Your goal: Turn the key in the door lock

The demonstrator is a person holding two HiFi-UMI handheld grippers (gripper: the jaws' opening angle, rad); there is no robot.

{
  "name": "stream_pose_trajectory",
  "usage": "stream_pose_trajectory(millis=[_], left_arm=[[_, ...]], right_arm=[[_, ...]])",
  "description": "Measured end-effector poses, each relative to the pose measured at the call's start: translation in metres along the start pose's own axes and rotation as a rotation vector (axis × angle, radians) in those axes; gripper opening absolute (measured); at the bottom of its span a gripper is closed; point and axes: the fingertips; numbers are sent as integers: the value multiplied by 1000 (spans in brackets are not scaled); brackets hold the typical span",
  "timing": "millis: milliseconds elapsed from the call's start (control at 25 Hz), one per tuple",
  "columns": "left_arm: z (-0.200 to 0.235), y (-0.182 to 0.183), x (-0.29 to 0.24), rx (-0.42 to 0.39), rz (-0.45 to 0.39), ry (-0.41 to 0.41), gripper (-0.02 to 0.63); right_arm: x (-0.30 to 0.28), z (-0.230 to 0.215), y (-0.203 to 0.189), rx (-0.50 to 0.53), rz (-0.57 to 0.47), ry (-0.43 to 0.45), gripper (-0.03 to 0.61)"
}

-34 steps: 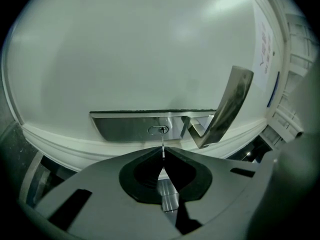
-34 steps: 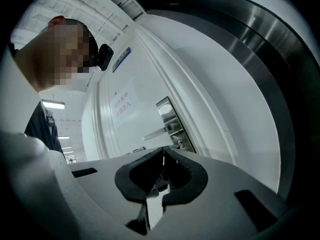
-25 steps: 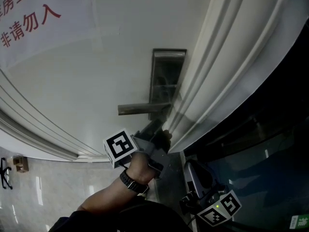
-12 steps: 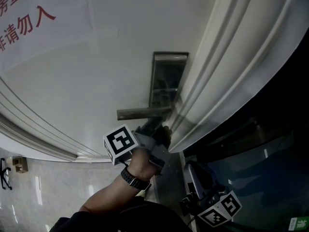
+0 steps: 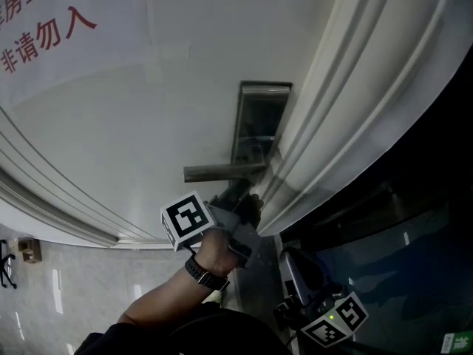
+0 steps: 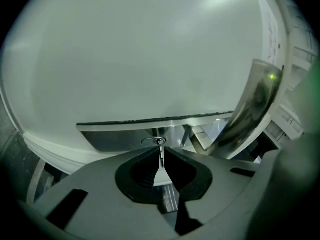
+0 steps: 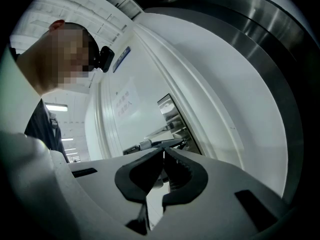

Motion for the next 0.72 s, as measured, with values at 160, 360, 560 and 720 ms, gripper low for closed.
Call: stream_pose_trajectory(millis=[160, 360, 560, 720], left_arm=[[2, -8, 9, -13, 17, 9, 9], [2, -15, 23, -10, 23, 16, 9], [0, -27, 37, -2, 34, 20, 9], [-11, -44, 50, -16, 66, -2, 8]], right_arm=[[3, 4, 0, 4, -1, 6, 17], [6, 8, -1, 5, -1, 16, 17], [10, 12, -2, 0, 3, 24, 17], [12, 20, -2, 17, 10, 34, 15]])
Point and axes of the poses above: the fingertips, and each gripper's own axes: x backward along the fingers, z to its left, y out of its top, and after that the axes turned 7 degrees about x, right-handed
